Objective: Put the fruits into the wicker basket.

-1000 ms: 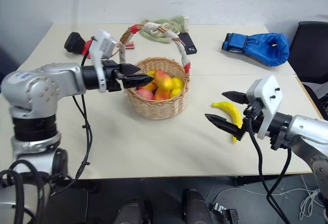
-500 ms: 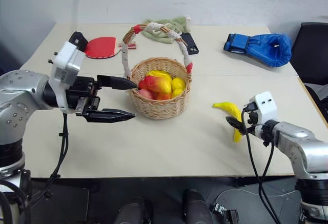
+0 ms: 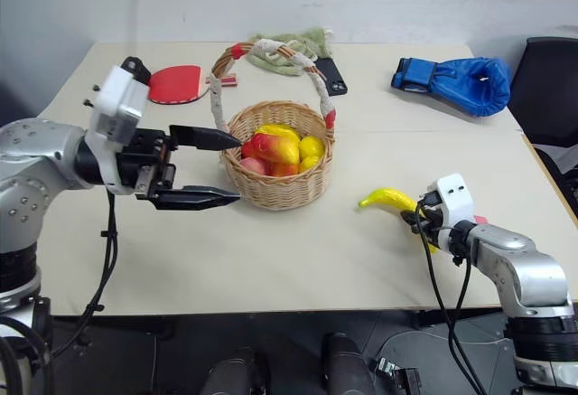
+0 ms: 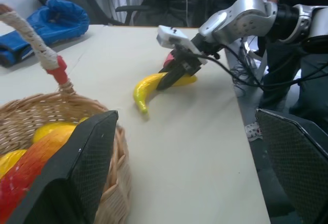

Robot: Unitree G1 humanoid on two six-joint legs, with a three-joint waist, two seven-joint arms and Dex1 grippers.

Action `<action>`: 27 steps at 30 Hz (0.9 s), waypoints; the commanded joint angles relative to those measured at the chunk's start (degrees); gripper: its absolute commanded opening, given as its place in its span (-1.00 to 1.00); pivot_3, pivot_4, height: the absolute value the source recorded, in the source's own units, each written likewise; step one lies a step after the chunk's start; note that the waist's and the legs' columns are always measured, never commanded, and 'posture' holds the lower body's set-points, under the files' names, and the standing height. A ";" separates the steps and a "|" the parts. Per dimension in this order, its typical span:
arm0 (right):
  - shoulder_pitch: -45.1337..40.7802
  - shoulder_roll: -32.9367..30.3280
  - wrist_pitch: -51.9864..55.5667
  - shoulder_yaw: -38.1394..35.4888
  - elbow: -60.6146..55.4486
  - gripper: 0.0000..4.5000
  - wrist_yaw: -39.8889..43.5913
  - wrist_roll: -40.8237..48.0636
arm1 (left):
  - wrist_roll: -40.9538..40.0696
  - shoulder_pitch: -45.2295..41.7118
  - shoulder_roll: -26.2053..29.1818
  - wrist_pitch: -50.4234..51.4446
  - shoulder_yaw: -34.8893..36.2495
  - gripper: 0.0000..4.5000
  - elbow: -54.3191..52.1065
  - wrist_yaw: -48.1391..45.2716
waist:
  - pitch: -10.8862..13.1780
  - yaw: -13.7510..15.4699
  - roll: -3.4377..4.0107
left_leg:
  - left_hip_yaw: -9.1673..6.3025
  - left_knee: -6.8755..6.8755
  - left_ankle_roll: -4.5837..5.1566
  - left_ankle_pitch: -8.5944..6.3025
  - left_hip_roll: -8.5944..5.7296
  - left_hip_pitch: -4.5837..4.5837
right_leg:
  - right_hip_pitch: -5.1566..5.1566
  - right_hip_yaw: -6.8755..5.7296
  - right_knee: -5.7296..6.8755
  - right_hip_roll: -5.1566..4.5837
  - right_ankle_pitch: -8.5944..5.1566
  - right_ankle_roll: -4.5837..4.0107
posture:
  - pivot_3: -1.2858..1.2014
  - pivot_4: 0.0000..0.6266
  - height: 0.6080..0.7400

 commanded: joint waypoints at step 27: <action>-44.49 23.12 7.33 14.46 1.92 0.62 -4.41 0.42 | -2.89 4.96 2.81 -4.03 6.93 1.00 0.24 3.06 | 0.05 -1.12 0.08 | 0.08 -0.08 -0.04 0.01 0.08 -1.06 | -1.05 -0.22 0.22 -0.04 -0.02 -0.03 | 0.03 -0.52 1.00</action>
